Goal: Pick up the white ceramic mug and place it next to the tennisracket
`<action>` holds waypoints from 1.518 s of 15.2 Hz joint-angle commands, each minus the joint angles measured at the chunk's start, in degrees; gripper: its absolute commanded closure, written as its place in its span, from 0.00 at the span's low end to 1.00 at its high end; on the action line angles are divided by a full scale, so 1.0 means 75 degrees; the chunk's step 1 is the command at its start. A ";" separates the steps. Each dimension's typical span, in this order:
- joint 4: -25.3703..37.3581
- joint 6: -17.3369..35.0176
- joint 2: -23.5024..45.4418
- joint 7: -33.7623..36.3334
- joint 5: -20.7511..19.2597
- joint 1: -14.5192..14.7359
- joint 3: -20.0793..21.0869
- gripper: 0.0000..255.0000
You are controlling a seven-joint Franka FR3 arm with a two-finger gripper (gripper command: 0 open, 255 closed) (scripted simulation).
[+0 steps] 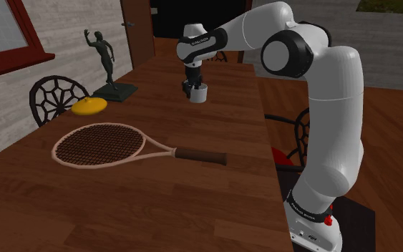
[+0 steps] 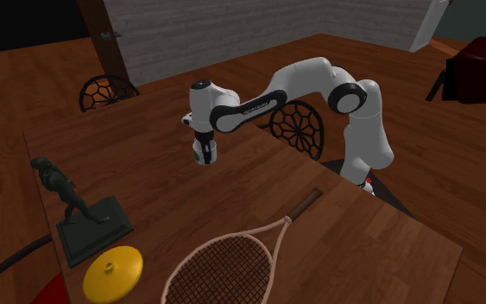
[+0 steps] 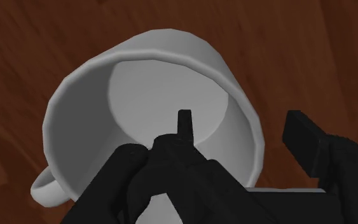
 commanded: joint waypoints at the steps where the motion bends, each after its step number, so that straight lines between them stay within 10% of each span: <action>1: 0.0000 0.0000 0.0000 0.0000 0.0000 0.0000 0.0000 1.00; 23: 0.1237 -0.1372 -0.0138 -0.0008 -0.0023 -0.0023 -0.0021 1.00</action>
